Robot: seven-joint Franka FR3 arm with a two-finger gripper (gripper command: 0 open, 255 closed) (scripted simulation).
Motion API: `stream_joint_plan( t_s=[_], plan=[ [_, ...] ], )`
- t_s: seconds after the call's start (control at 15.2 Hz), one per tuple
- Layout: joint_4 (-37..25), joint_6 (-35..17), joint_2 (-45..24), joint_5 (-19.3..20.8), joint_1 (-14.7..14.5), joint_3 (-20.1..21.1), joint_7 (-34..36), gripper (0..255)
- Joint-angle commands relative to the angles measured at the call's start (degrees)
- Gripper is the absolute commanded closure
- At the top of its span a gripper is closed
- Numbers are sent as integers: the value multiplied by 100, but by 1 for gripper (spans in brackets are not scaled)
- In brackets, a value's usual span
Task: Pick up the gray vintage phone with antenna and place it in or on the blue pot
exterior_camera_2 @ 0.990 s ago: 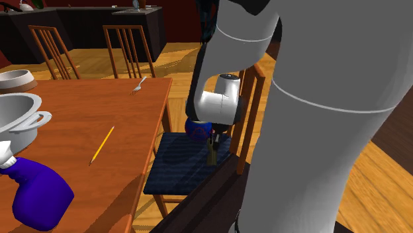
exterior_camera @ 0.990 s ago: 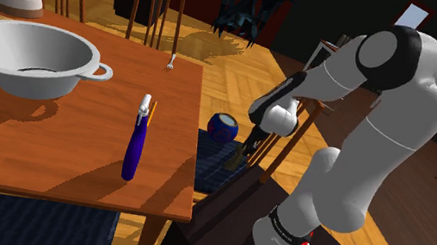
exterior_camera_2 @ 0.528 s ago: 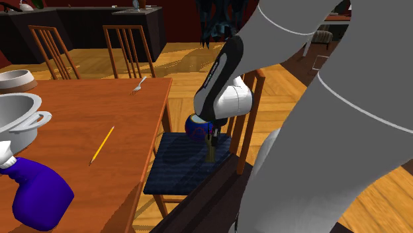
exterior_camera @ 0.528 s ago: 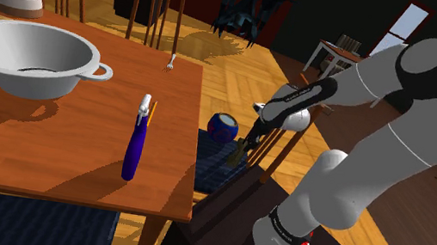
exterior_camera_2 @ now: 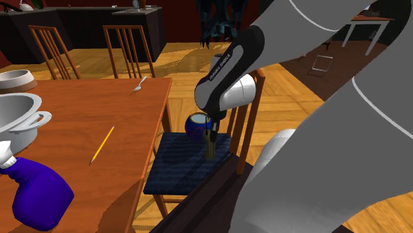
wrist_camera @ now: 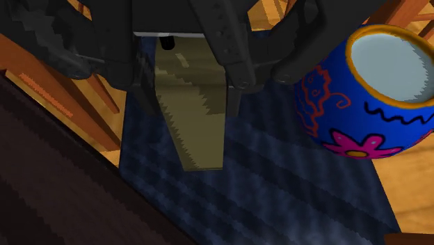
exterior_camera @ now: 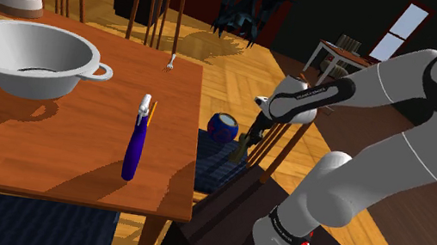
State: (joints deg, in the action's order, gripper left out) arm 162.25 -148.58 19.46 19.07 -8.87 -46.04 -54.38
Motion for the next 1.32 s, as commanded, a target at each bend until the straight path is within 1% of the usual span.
stream_joint_plan(
  t_s=[0.0, 0.4, 0.86, 1.25],
  plan=[
    [-135, 308, 315, 133, 304, 42, 120, 255],
    [-295, 1010, 873, 271, 491, 330, 293, 255],
    [-541, 1755, 1371, 236, 643, 666, 371, 255],
    [-805, 2349, 1703, 165, 691, 897, 416, 255]
  ],
)
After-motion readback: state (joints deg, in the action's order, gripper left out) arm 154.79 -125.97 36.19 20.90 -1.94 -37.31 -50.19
